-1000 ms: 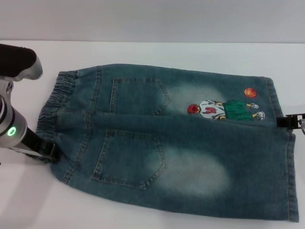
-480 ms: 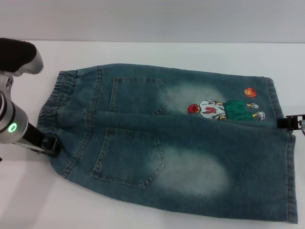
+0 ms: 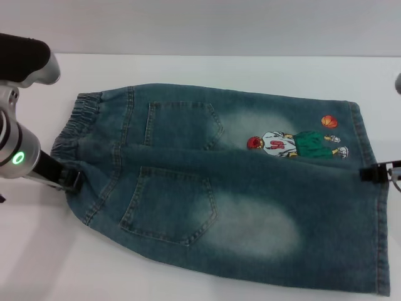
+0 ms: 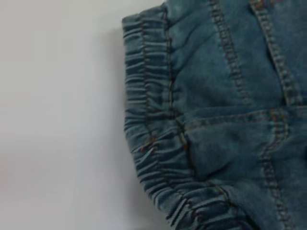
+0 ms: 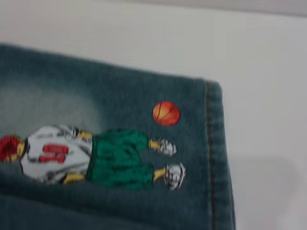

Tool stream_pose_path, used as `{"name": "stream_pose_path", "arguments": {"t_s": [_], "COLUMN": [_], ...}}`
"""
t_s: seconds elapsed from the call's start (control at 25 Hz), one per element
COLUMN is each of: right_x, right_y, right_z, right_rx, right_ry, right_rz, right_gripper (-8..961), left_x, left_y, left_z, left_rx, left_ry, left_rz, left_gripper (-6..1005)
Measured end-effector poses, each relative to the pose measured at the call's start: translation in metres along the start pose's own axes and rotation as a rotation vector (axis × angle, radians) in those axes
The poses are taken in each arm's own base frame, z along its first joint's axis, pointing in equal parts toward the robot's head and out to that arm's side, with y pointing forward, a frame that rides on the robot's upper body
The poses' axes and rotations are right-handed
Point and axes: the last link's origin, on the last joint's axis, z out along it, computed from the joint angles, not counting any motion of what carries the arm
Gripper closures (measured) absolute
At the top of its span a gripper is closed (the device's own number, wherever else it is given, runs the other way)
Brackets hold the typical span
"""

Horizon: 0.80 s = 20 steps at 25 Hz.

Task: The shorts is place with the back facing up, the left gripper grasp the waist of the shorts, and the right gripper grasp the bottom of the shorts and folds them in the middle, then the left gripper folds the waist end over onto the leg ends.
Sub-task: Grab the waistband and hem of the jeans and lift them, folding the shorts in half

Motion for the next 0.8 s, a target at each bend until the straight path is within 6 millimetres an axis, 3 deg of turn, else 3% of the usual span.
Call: {"name": "stream_pose_path", "arguments": {"t_s": [0.28,0.56,0.8], "right_x": [0.009,0.021,0.034], "right_y": [0.023,0.045,0.049], "right_z": [-0.002,-0.020,-0.031], "right_rx": [-0.066,-0.096,-0.086], "right_ry": [0.090,0.147,0.217], "right_rz": [-0.065,-0.157,-0.177], "right_gripper": [295,295,295], "left_x": [0.004,0.007,0.010], "left_y": [0.006,0.009,0.010], "left_z": [-0.001,-0.001,0.000], "left_rx": [-0.004,-0.006,-0.009], "left_ry": [0.016,0.032,0.045], "left_rz": [0.022,0.033,0.027], "left_gripper": [681,712,754]}}
